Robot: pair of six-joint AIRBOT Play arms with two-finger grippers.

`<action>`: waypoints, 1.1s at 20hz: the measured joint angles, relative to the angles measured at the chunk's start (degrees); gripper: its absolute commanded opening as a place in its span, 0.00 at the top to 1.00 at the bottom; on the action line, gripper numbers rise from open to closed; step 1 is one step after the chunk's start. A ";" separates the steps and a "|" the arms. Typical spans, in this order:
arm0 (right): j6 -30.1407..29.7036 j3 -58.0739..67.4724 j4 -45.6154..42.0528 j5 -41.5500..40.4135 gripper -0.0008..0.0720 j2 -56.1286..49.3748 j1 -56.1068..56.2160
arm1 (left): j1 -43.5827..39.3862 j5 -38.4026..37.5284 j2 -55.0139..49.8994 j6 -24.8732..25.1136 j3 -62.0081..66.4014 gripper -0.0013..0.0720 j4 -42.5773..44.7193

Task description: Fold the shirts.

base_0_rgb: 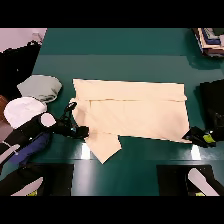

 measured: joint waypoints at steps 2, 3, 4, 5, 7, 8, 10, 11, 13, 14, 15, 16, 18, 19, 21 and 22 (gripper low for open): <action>-0.07 -0.37 0.11 -0.81 0.85 -0.94 -0.13 | 0.00 0.04 0.00 0.17 0.02 0.94 0.00; -0.11 -0.48 0.31 -1.33 0.97 -1.40 -0.15 | 0.00 0.04 0.00 0.20 0.02 0.95 0.00; -0.28 -0.57 0.31 -1.68 0.97 -1.68 -0.20 | 0.00 -0.17 0.00 0.26 0.24 0.95 0.20; -0.79 -0.63 0.33 -1.86 0.97 -1.81 -0.22 | 0.00 -0.81 0.04 0.33 0.72 0.95 0.72; -1.53 -0.68 0.24 -1.36 0.97 -1.07 -0.22 | 0.00 -3.80 0.98 0.17 2.16 0.95 2.93; -1.86 -0.72 0.04 -0.44 0.97 -0.07 -0.22 | 0.00 -5.53 2.36 -0.37 2.89 0.95 4.52; -2.25 -0.72 -0.35 1.53 0.97 2.89 -0.22 | 0.00 -9.44 6.80 -2.86 3.87 0.95 7.87; -2.40 -0.74 -0.90 2.84 0.97 4.81 -0.22 | 0.00 -12.02 9.42 -4.15 4.15 0.95 9.31; -2.56 -0.74 -2.75 5.68 0.97 8.96 -0.22 | 0.00 -19.19 15.41 -6.82 4.52 0.94 11.10; -2.60 -0.59 -3.91 7.28 0.97 11.10 -0.22 | 0.00 -22.80 18.27 -8.13 4.68 0.94 11.34; -2.60 -0.13 -4.81 8.39 0.97 12.85 -0.22 | -0.02 -26.34 21.07 -9.53 5.03 0.95 11.43; -2.58 0.92 -5.35 9.33 0.97 14.36 0.02 | -0.02 -29.00 23.12 -10.75 5.75 0.95 11.61; -1.57 4.35 -5.97 10.34 0.97 15.47 1.60 | -0.09 -31.23 25.62 -12.96 8.63 0.95 12.90; -1.01 6.60 -6.19 10.47 0.97 14.97 2.80 | -0.09 -31.12 25.90 -13.66 10.34 0.95 14.34; 0.04 11.91 -6.47 10.43 0.97 11.63 6.08 | -0.07 -28.59 24.65 -14.58 13.97 0.95 18.36; 0.46 14.84 -6.64 10.05 0.97 8.96 7.98 | -0.04 -26.71 22.88 -14.62 15.67 0.95 20.85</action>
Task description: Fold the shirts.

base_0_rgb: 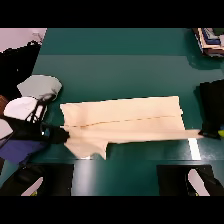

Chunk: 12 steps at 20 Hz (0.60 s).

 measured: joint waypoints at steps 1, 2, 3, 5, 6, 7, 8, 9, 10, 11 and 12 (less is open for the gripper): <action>0.44 2.73 0.00 -0.66 0.97 -2.93 1.70 | 0.00 1.86 -2.16 0.04 1.44 0.95 2.08; 0.87 5.66 -0.09 -1.22 0.97 -6.49 3.52 | 0.00 3.74 -4.87 0.28 2.80 0.94 3.98; 1.14 8.33 -0.24 -1.73 0.97 -9.97 5.14 | 0.11 5.51 -7.74 0.83 3.85 0.95 5.40; 1.51 13.68 -0.33 -2.64 0.97 -17.49 7.98 | 1.14 9.01 -13.92 2.01 5.42 0.94 7.34; 1.66 16.35 -0.37 -2.93 0.97 -21.31 9.40 | 2.19 10.78 -16.94 2.45 5.92 0.94 7.93; 1.73 18.91 -0.31 -3.30 0.97 -24.94 10.69 | 3.41 12.48 -19.47 2.71 6.25 0.94 8.35; 1.86 21.18 -0.28 -3.43 0.97 -28.00 11.63 | 4.83 14.45 -21.84 2.93 6.54 0.94 8.50; 1.92 23.39 -0.26 -3.74 0.97 -30.86 12.46 | 6.10 16.33 -23.71 3.15 6.71 0.94 8.48; 1.95 25.73 -0.22 -3.89 0.97 -33.68 13.31 | 7.23 18.38 -25.27 3.32 6.84 0.94 8.37; 1.95 27.82 0.20 -4.11 0.97 -36.02 13.88 | 8.00 20.41 -26.38 3.58 6.95 0.94 8.28; 1.95 29.97 0.96 -4.24 0.97 -38.34 14.27 | 8.61 22.47 -27.32 3.85 7.02 0.94 8.09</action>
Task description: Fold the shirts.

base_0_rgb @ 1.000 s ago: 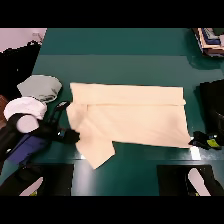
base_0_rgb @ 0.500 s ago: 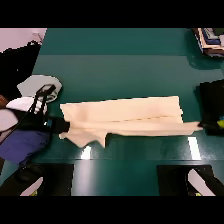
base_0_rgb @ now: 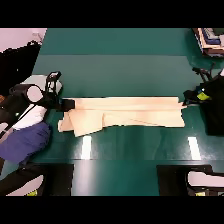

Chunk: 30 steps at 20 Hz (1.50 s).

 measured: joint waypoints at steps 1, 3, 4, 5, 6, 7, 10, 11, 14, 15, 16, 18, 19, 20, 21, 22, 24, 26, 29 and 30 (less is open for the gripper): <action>0.00 1.90 1.05 -0.17 0.96 -1.99 0.22 | 0.42 1.92 -0.61 0.31 0.04 0.94 -0.26; 0.02 5.31 3.61 -0.50 0.55 -5.49 0.57 | 0.94 5.40 -1.42 0.57 0.11 0.63 -0.76; 0.02 6.84 4.83 -0.70 0.39 -6.97 0.66 | 1.11 6.99 -1.66 0.57 0.15 0.39 -0.83; 0.00 8.04 6.10 -0.94 0.38 -8.15 0.66 | 1.27 7.98 -1.84 0.52 0.22 0.35 -0.92; 0.00 9.11 7.41 -0.90 0.38 -9.05 0.59 | 1.38 8.57 -1.99 0.44 0.48 0.35 -1.11; -0.07 9.86 8.70 -0.85 0.38 -9.62 0.22 | 1.36 8.68 -2.03 0.37 1.07 0.35 -1.31; -1.40 9.99 11.56 0.15 0.38 -9.53 -2.36 | 1.51 5.97 -1.99 1.25 4.61 0.35 -1.16; -1.97 9.03 12.41 0.44 0.38 -8.79 -3.63 | 1.51 3.87 -1.95 1.95 6.32 0.39 -1.09; -4.17 3.17 13.97 0.46 0.31 -5.90 -8.48 | 1.46 -1.40 -1.90 3.08 10.45 0.94 -1.60; -5.01 0.92 14.36 0.42 0.18 -5.16 -10.10 | 1.49 -2.34 -1.90 3.32 11.23 0.94 -2.19; -6.08 -1.57 15.21 0.20 0.16 -4.61 -11.87 | 1.46 -2.80 -1.90 3.39 11.78 0.94 -3.04; -8.46 -6.29 18.14 -0.79 0.16 -3.93 -15.02 | 1.46 -2.93 -1.95 3.58 12.46 0.94 -5.40; -9.77 -8.46 19.67 -1.60 0.16 -3.76 -16.02 | 1.46 -2.80 -1.95 3.67 12.63 0.94 -6.67; -11.15 -10.67 21.40 -2.51 0.16 -3.65 -16.76 | 1.46 -2.58 -1.95 3.76 12.79 0.94 -7.98; -12.46 -12.72 23.02 -3.28 0.16 -3.63 -17.16 | 1.46 -2.21 -1.95 3.78 12.90 0.94 -9.07; -13.55 -14.27 24.09 -3.82 0.16 -3.78 -17.27 | 1.49 -2.19 -2.03 3.78 12.96 0.94 -9.88; -15.23 -16.37 27.30 -4.04 0.17 -4.94 -16.50 | 1.46 -1.88 -2.69 3.80 13.05 0.94 -12.00; -16.46 -17.46 29.64 -3.69 0.35 -6.51 -14.78 | 0.90 -1.73 -3.93 3.89 13.11 0.94 -14.01; -18.32 -18.43 30.86 -5.77 0.97 -7.69 -12.09 | -2.25 -0.68 -6.80 3.93 13.16 0.94 -16.06; -18.78 -18.51 30.82 -6.23 0.97 -7.58 -11.58 | -3.74 0.13 -7.96 3.93 13.20 0.94 -16.59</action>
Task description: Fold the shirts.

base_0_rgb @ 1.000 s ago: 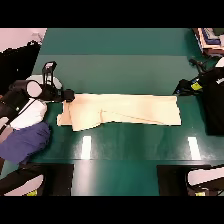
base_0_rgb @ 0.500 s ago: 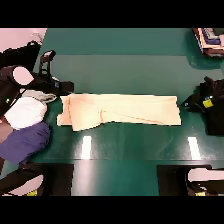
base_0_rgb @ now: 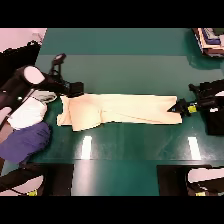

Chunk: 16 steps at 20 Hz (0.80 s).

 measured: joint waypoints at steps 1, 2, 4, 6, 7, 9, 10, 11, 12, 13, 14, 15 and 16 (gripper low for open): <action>-0.72 -0.09 0.00 -0.50 0.97 0.66 0.50 | -1.79 1.29 -1.42 0.02 0.15 0.94 -0.66; -1.09 -0.07 0.55 -0.70 0.97 1.49 0.81 | -3.45 2.43 -3.08 0.02 0.59 0.94 -1.27; -1.27 0.66 1.31 -0.04 0.97 4.24 1.18 | -6.93 4.04 -7.43 0.04 2.73 0.94 -2.62; -0.28 2.54 1.73 1.20 0.97 7.61 1.75 | -10.32 4.87 -12.59 0.79 6.19 0.94 -4.22; 0.81 4.00 1.84 1.79 0.97 9.44 2.29 | -12.04 5.29 -15.45 1.25 8.46 0.94 -5.11; 3.67 7.50 1.95 2.95 0.97 12.63 3.96 | -15.19 5.03 -20.87 1.92 12.94 0.94 -6.56; 5.18 9.60 2.10 3.34 0.97 14.01 5.14 | -16.50 4.68 -23.15 2.21 14.99 0.94 -7.02; 6.64 11.63 2.23 3.87 0.97 15.02 6.32 | -17.77 4.33 -25.46 2.38 17.00 0.94 -7.41; 8.04 13.70 2.23 4.28 0.97 15.72 7.61 | -18.82 3.74 -27.61 2.45 18.82 0.94 -7.54; 9.44 15.98 2.23 4.76 0.97 16.28 9.07 | -19.61 3.65 -29.33 2.60 20.39 0.94 -7.96; 10.47 17.99 2.23 5.22 0.97 16.70 10.58 | -20.26 3.54 -30.95 2.64 21.86 0.94 -8.46; 11.39 20.11 2.27 5.51 0.97 16.94 12.31 | -20.72 3.30 -32.24 2.71 22.86 0.94 -8.87; 12.31 22.01 2.27 5.70 0.97 17.16 13.88 | -21.09 3.06 -33.33 2.78 23.69 0.94 -9.49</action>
